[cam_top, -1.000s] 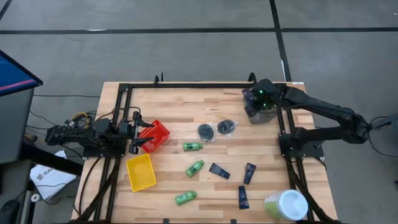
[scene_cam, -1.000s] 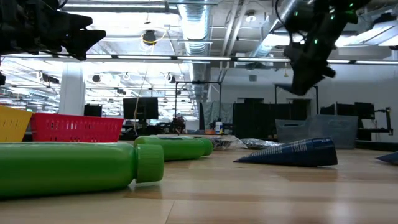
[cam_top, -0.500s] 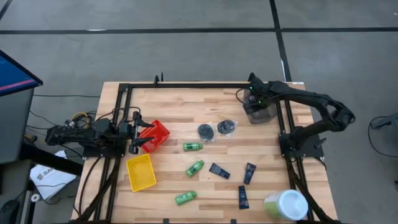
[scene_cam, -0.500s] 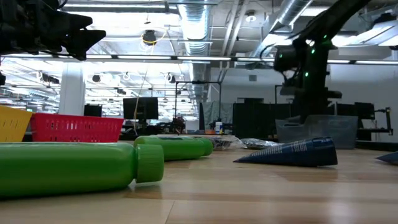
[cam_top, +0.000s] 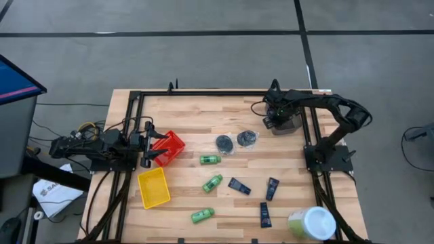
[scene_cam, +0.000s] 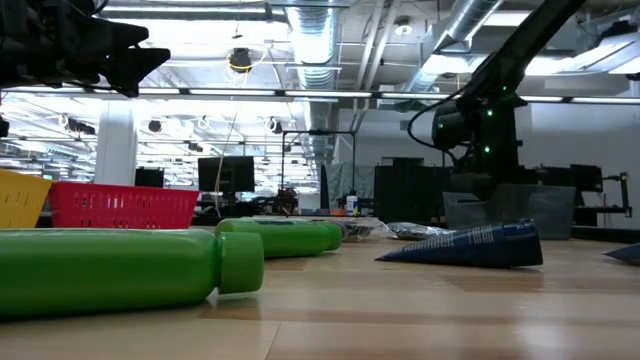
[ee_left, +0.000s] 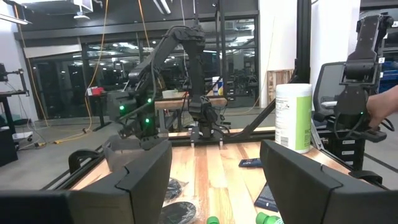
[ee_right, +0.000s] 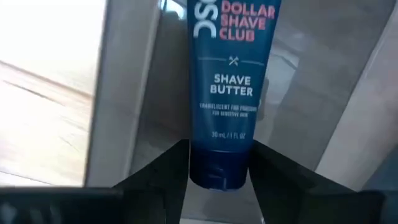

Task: Pick & Place Travel size toiletries
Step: Put the shaving cream into the black bin

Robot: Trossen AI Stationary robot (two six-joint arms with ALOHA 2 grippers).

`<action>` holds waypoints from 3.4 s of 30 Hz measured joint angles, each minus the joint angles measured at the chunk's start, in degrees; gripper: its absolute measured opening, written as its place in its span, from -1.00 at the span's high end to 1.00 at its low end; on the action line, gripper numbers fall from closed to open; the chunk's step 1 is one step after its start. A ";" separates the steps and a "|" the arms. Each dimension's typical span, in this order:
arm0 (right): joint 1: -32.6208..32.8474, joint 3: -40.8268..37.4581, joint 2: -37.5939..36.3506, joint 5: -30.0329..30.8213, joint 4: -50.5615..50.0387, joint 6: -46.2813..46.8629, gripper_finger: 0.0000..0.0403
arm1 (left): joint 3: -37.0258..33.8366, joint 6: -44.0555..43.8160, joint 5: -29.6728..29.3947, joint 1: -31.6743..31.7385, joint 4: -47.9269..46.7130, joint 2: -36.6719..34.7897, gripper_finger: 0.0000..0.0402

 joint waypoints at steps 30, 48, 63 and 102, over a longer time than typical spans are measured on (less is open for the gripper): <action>47.99 8.33 -17.42 -11.19 -20.90 52.28 -0.24 | 0.02 -0.02 0.00 0.00 0.41 0.00 -0.20; 69.61 7.34 -3.11 -13.83 -6.57 97.12 -0.65 | 0.02 -0.02 0.00 0.00 1.33 0.00 -0.20; 69.53 7.25 8.44 -18.32 0.22 100.77 -0.59 | 0.02 -0.02 0.00 0.00 1.70 0.00 -0.20; 57.37 -1.49 5.77 -19.57 7.87 74.72 0.34 | 0.02 0.00 -0.02 0.00 2.25 0.00 -0.20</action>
